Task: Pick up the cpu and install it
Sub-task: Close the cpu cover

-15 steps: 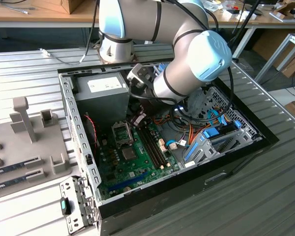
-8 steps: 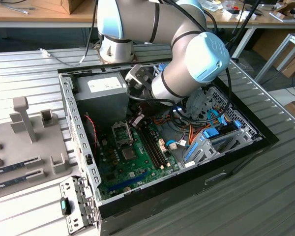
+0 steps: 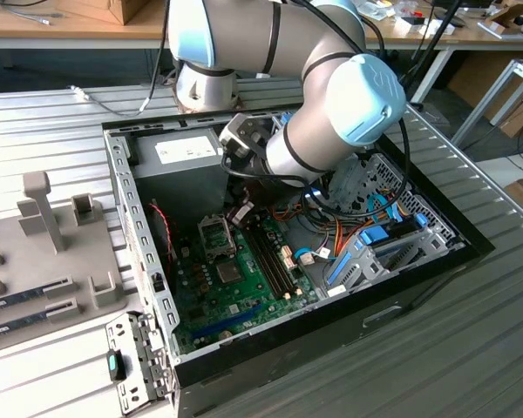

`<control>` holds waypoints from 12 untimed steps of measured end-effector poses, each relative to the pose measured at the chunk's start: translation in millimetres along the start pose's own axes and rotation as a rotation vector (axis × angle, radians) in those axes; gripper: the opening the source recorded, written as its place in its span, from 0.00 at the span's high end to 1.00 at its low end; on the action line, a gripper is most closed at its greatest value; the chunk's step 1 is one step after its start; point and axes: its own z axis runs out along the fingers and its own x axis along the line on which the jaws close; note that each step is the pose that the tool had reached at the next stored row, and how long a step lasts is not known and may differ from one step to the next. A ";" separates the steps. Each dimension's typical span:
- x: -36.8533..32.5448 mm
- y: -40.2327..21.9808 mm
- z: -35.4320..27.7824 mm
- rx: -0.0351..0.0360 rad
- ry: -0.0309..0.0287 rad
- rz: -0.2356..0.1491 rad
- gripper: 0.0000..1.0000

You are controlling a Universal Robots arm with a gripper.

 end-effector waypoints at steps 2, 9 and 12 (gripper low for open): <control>0.2 0.9 -2.0 -0.0003 -0.0008 0.000 0.89; 1.7 1.8 -8.5 -0.0041 -0.0039 -0.002 0.89; 3.8 0.1 -9.5 -0.0044 -0.0023 -0.005 0.89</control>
